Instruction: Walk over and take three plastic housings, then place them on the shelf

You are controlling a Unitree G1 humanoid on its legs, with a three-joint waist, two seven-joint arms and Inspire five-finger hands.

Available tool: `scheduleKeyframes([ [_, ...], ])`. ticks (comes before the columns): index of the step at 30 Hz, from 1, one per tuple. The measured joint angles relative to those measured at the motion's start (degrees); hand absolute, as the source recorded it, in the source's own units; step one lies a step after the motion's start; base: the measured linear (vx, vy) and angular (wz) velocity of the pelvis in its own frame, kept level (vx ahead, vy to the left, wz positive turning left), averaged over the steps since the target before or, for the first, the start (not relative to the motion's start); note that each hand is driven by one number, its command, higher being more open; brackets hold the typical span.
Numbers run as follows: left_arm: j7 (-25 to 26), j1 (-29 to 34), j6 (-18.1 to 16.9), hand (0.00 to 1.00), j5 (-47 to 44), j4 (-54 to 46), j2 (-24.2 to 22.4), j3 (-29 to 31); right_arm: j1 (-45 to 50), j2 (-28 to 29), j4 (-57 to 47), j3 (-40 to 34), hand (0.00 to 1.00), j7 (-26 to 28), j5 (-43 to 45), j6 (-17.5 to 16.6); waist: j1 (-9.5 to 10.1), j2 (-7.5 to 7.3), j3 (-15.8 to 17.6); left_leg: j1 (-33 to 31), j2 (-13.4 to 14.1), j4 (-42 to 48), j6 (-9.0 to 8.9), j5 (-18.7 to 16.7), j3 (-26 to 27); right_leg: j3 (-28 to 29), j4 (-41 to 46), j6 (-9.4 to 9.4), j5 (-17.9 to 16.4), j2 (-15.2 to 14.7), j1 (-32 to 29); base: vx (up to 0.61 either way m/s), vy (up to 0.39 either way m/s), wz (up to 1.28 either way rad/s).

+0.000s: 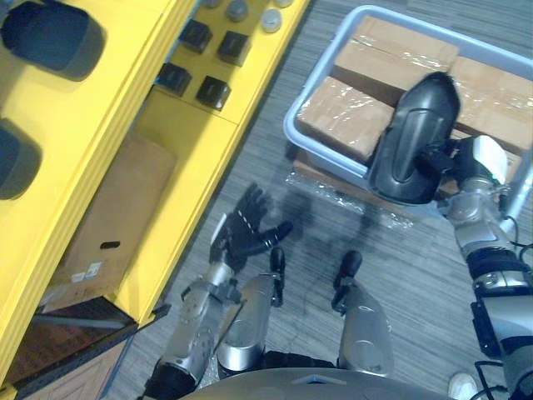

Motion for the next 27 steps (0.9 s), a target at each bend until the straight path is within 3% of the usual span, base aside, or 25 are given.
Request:
scheduleKeyframes([
  [4, 1.7, -7.6, 0.5, 1.00, 0.5, -2.8, 2.4, 3.2, 1.8, 1.7, -7.7, -0.6, 0.00, -1.3, -2.1, -1.8, -2.40, -2.12, -0.1, 1.8, 0.8, -0.2, -0.44, -0.3, 1.8, 1.6, -2.4, -0.03, 1.6, 1.2, 1.7, 0.02, 0.005, -0.29],
  [11, 4.0, -24.8, 6.0, 1.00, 5.0, 3.3, 10.4, 4.6, -2.0, 1.5, -12.3, 0.0, 0.00, -2.2, -4.2, -7.0, -4.28, -5.41, -0.4, 3.3, 1.5, -0.9, -0.52, -0.4, 5.3, 5.0, -6.3, -0.33, 4.4, 2.6, 2.5, -0.03, 0.003, -0.25],
  [17, 1.4, -33.6, 13.8, 1.00, 3.8, 11.5, 11.3, 3.7, -10.7, 0.0, -11.7, 4.6, 0.00, -2.1, -4.2, -9.1, -5.62, -5.47, -0.4, 2.6, 1.6, -0.7, -0.51, -0.4, 6.2, 6.0, -7.3, -0.44, 5.5, 2.8, 1.6, -0.03, -0.001, -0.09],
  [18, -0.3, -35.2, 17.3, 1.00, -0.7, 13.6, 11.3, 2.6, -12.8, -0.1, -11.7, 5.9, 0.00, -2.2, -4.2, -10.8, -5.70, -5.49, -0.4, 2.2, 1.6, -0.6, -0.51, -0.4, 6.3, 6.2, -7.2, -0.46, 5.7, 2.9, 1.3, 0.00, 0.000, 0.00],
  [21, -2.9, -35.5, 21.6, 1.00, -6.9, 14.5, 11.3, 1.3, -14.0, -0.1, -11.7, 7.8, 0.00, -2.2, -4.3, -13.3, -5.71, -5.54, -0.5, 2.3, 1.5, -0.6, -0.51, -0.4, 6.3, 6.2, -7.0, -0.47, 5.7, 2.9, 1.3, 0.00, 0.000, 0.00],
  [27, -6.6, -35.6, 23.9, 1.00, -18.9, 14.7, 11.1, -0.1, -14.3, 0.7, -11.8, 10.9, 0.00, -2.3, -5.8, -15.9, -5.66, -5.57, -0.5, 3.3, 1.0, -0.7, -0.50, -0.4, 6.2, 6.4, -6.1, -0.47, 5.7, 2.6, 1.9, 0.00, 0.008, 0.01],
])
